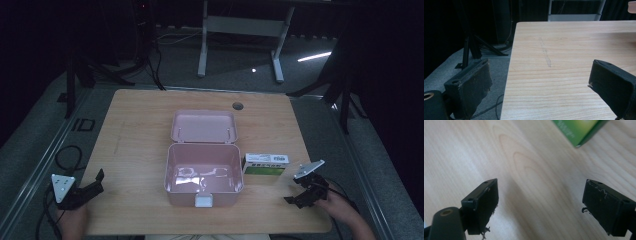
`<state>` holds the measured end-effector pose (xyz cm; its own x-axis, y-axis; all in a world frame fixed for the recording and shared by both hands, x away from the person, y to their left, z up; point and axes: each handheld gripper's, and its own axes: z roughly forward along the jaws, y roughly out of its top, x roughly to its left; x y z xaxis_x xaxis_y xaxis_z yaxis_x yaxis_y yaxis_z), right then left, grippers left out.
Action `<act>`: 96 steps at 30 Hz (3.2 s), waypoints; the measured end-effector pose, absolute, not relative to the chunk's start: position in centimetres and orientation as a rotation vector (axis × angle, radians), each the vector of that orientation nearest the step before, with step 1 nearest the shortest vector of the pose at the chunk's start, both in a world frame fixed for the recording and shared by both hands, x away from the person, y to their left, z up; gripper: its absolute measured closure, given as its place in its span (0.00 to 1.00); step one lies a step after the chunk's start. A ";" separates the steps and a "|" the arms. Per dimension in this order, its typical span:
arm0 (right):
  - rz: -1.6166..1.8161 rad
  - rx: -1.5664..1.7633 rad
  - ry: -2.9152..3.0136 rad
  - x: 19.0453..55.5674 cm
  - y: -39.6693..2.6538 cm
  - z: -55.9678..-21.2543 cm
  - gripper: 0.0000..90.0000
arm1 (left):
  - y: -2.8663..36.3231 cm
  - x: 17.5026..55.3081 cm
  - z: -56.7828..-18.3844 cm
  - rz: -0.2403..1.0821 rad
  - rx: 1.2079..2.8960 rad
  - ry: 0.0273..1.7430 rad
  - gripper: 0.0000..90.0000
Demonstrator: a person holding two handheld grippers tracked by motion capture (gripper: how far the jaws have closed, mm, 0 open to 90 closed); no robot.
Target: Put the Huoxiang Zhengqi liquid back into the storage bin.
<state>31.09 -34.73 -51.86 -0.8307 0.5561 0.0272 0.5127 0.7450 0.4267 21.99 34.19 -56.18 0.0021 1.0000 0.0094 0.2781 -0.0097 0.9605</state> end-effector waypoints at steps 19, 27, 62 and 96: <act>0.135 0.543 3.088 31.1 -29.3 -50.3 0.15 | 34.2 22.0 -56.2 1.066 1.423 1.406 0.05; 0.114 0.487 3.127 31.6 -27.7 -49.7 0.15 | 34.2 22.0 -56.2 1.060 1.425 1.404 0.05; 0.110 0.082 3.129 31.6 -21.7 -41.7 0.19 | 34.2 22.0 -56.2 1.059 1.435 1.394 0.05; -0.010 0.104 3.079 40.3 -20.9 -42.1 0.49 | 34.2 22.1 -56.2 1.059 1.435 1.393 0.05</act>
